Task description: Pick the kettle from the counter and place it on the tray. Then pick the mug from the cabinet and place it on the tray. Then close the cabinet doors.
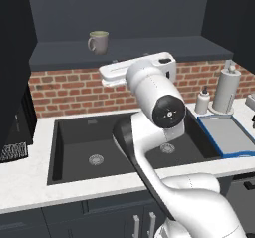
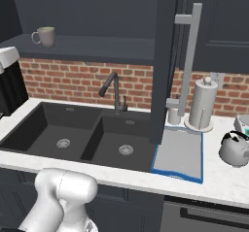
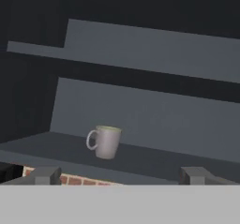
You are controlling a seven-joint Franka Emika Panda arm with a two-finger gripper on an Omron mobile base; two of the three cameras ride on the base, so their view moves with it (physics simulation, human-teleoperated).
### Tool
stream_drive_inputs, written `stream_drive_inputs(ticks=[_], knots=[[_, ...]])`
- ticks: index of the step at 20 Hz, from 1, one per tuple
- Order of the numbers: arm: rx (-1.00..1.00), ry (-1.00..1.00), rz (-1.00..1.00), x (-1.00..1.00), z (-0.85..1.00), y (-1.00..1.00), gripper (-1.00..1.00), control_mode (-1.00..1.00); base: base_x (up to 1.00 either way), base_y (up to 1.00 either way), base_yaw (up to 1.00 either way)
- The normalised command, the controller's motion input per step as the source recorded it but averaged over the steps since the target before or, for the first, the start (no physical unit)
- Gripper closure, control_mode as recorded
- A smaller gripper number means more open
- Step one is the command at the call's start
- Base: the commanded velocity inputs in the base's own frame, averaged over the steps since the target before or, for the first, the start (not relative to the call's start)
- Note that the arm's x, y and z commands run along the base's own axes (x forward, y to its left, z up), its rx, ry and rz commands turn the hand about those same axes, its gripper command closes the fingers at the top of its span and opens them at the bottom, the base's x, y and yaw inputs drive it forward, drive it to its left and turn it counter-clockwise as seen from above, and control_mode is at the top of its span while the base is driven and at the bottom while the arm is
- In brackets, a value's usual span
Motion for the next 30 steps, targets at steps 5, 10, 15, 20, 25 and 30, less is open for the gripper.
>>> stream_drive_inputs(ticks=[5, 10, 15, 20, 25, 30], knots=[[0.00, 0.00, 0.00, 0.00, 0.00, 0.04, -1.00, -1.00, 0.00, 0.00, 0.00], [0.01, 0.00, 0.00, 0.09, 0.00, 0.00, -1.00, -1.00, 0.00, 0.00, 0.00], [0.00, 0.04, 0.00, 0.28, 0.00, 0.00, -1.00, -1.00, 0.00, 0.00, 0.00], [0.03, 0.01, -0.01, 0.21, -0.01, 0.01, -1.00, -1.00, 0.00, 0.00, 0.00], [0.05, 0.00, 0.00, 0.22, 0.00, 0.12, -1.00, -1.00, 0.00, 0.00, 0.00], [0.03, 0.00, -0.05, 0.24, 0.00, 0.26, -1.00, -1.00, 0.00, 0.00, 0.00]])
